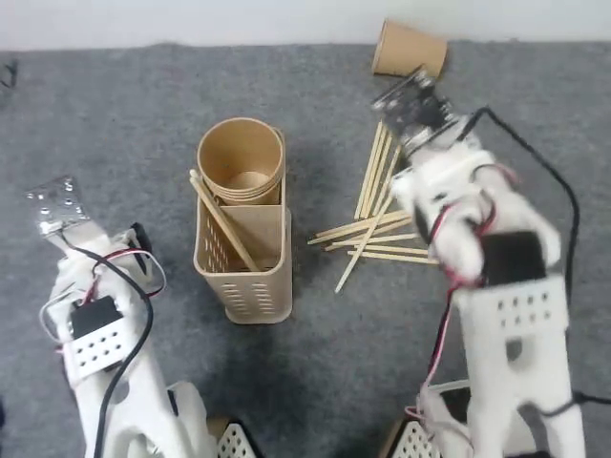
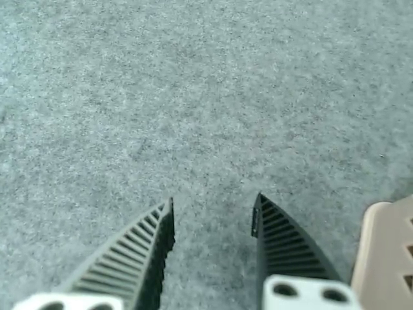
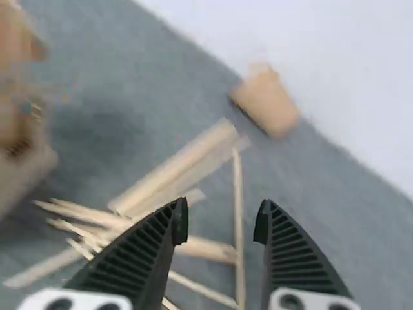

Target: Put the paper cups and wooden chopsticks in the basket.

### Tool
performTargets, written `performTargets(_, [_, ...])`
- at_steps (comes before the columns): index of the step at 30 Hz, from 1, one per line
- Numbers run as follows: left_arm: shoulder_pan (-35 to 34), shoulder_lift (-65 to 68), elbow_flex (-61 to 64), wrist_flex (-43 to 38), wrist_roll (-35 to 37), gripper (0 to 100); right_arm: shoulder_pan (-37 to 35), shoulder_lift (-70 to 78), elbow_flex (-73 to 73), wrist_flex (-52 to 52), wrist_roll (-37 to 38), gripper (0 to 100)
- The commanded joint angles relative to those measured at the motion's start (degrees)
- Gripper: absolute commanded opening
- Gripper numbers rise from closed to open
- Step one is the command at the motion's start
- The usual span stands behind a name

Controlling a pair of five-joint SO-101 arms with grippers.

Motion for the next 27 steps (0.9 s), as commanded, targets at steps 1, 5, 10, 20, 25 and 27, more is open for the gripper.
performTargets(1, [0.44,-0.79,-0.22,-1.23,0.26,19,5.85,5.67,-0.62,-0.92,7.82,17.7])
performTargets(5, [0.44,-0.79,-0.13,-1.23,0.26,19,8.57,15.34,-0.97,-2.59,17.23,17.6])
performTargets(10, [0.44,-0.62,-0.13,-1.23,0.18,19,8.31,24.13,-1.14,-2.68,29.19,17.6])
performTargets(20, [0.44,-0.44,-0.13,-1.32,0.18,19,7.25,38.20,-1.14,-7.69,49.85,17.6])
performTargets(25, [0.44,-0.53,-0.13,-1.32,0.18,19,6.20,46.55,-3.78,-11.38,55.03,17.5])
performTargets(27, [0.44,-0.62,-0.22,-1.32,0.09,19,5.93,50.24,-7.12,-11.38,55.47,17.5])
